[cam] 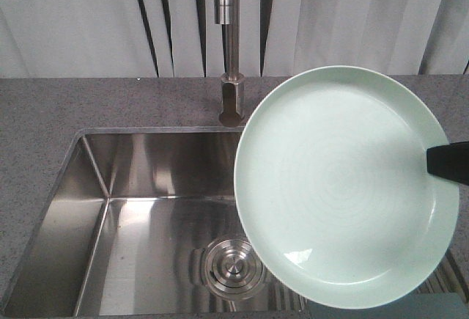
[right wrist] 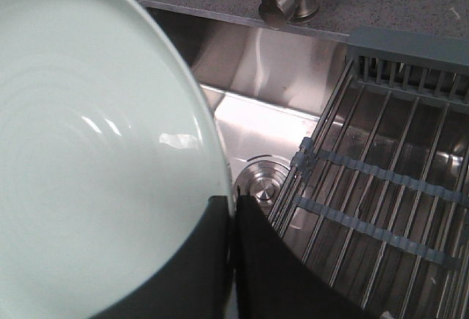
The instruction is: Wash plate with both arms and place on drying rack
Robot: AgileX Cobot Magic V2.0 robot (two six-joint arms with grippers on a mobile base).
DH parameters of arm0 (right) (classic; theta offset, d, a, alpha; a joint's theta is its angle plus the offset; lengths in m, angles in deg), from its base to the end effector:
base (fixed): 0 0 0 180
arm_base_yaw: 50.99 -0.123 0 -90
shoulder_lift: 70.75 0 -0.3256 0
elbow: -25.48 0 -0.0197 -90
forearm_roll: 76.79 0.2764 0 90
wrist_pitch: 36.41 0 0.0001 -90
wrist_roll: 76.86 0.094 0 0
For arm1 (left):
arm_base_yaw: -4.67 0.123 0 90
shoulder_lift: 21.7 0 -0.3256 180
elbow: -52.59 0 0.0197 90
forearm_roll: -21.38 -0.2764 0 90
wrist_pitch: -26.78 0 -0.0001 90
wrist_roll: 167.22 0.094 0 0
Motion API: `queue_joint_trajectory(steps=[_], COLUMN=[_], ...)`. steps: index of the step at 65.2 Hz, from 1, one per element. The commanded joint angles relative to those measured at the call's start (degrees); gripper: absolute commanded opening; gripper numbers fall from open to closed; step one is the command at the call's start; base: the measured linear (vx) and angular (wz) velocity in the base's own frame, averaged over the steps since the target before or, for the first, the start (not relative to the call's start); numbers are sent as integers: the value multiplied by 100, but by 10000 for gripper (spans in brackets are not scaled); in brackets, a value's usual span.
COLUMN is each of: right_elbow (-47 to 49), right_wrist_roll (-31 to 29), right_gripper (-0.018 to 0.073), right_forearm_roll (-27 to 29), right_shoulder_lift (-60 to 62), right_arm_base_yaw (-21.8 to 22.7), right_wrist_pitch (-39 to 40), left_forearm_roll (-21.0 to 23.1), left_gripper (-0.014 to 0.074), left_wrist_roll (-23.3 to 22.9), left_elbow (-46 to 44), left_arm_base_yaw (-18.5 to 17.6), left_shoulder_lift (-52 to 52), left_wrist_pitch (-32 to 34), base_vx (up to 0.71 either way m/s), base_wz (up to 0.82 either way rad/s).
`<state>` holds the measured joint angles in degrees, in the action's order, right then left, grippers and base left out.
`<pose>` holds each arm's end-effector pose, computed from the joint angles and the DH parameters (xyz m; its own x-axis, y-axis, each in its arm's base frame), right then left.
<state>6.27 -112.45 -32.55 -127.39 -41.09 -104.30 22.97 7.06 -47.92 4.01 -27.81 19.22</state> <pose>0.1421 0.0369 0.4297 -0.6040 -0.1011 -0.7905 -0.4874 0.8316 0.2661 0.0442 -0.0009 0.1932 -0.0566 -0.1264 -0.9904 0.0080 0.9919 -0.1270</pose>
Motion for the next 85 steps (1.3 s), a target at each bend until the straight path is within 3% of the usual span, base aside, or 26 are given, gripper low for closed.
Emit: queue_joint_trajectory(steps=[1, 85], right_elbow=[136, 136], right_wrist_roll=[-37, -37], right_gripper=[-6, -6], right_forearm_roll=[302, 302], right_shoulder_lift=[38, 38], right_arm_base_yaw=[37, 37], right_wrist_pitch=[231, 231], left_forearm_roll=[6, 6], left_gripper=[-6, -6], left_wrist_roll=[-55, -55], left_elbow=[133, 133], left_arm_base_yaw=[-40, -40], left_shoulder_lift=[82, 82], left_wrist_pitch=[389, 389], base_vx=[1, 0], base_wz=[0, 0])
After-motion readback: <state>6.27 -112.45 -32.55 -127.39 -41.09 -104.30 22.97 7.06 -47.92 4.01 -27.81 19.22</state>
